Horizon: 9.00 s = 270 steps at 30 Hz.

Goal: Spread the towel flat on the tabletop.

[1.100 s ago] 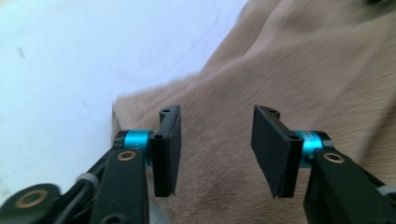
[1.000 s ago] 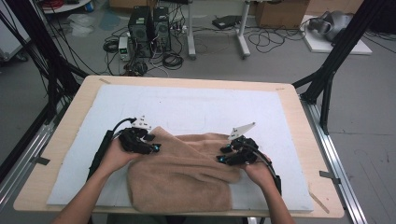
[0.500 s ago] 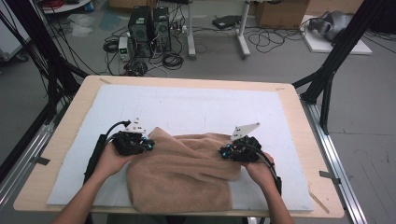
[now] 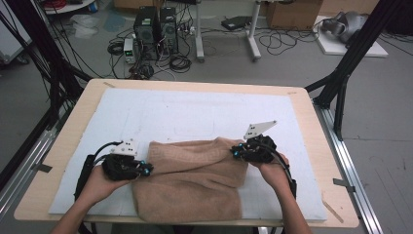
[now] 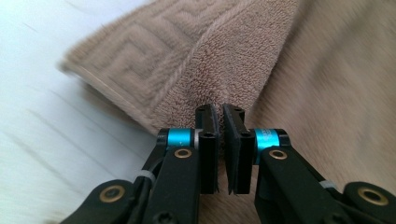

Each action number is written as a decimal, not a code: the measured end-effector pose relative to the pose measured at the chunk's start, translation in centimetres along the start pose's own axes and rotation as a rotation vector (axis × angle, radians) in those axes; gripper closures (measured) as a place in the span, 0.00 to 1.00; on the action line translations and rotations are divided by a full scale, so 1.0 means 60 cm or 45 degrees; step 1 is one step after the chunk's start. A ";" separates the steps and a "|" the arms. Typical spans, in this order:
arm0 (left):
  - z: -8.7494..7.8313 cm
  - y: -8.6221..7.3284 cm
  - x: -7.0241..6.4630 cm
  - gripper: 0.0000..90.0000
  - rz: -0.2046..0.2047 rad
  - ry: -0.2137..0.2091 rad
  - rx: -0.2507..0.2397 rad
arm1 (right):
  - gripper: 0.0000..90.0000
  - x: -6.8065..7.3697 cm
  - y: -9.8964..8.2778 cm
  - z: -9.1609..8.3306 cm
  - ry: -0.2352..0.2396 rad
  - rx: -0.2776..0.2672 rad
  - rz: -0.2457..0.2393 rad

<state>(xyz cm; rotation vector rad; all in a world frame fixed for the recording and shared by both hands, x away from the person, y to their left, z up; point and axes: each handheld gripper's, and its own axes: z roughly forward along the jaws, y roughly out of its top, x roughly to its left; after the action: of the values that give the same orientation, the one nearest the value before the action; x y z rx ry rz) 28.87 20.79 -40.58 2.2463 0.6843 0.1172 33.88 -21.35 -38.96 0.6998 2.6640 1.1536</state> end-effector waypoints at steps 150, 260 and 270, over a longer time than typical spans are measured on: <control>0.059 0.013 0.039 0.97 -0.029 0.160 -0.083 | 0.97 0.038 -0.038 0.063 0.133 0.047 -0.015; 0.040 0.003 0.018 0.54 -0.038 0.268 -0.168 | 0.55 0.037 -0.005 0.009 -0.009 -0.120 -0.042; 0.059 0.019 0.024 0.85 -0.021 0.297 -0.114 | 0.94 0.024 0.000 0.066 0.017 0.016 -0.053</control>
<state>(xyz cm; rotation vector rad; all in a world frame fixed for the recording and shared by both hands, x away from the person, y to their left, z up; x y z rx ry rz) 31.60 18.59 -42.45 2.1597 0.8043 0.3991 33.88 -18.11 -41.63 0.6376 2.6857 1.1353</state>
